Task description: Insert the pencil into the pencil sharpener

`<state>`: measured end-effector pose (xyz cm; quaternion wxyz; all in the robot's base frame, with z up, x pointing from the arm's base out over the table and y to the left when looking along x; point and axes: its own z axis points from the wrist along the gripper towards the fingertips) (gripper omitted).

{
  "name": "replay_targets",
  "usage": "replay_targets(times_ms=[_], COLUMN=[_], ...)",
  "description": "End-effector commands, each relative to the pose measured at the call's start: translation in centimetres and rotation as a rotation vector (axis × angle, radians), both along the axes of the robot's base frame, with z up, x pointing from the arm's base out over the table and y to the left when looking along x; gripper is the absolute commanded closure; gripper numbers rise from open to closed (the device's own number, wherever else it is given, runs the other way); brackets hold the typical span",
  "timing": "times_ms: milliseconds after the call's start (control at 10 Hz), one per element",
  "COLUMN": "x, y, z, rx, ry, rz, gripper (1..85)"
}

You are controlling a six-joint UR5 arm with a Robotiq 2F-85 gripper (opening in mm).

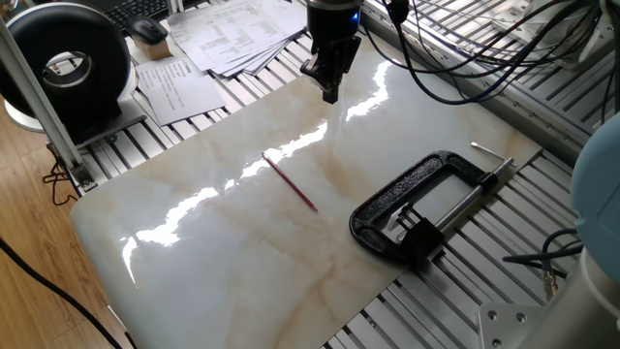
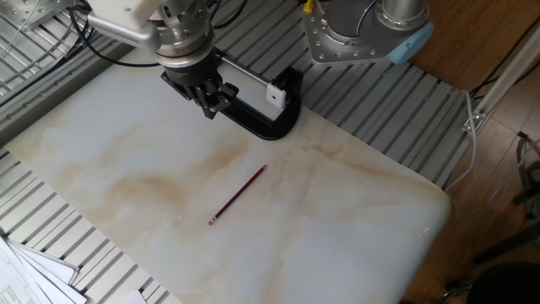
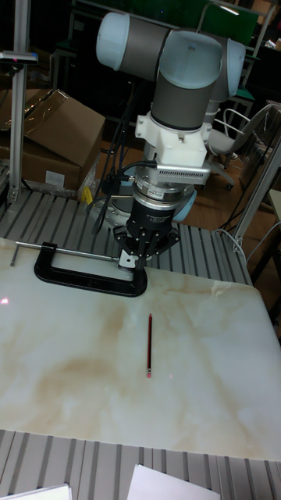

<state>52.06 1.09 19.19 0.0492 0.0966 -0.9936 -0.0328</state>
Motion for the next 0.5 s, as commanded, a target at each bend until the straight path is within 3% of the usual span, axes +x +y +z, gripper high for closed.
replay_targets(times_ms=[0,400], x=[0.09,0.02], y=[0.32,-0.47], z=[0.11,0.07], rx=[0.012,-0.022], ry=[-0.004,0.000], rz=[-0.007,-0.039], gripper=[77.3,77.3])
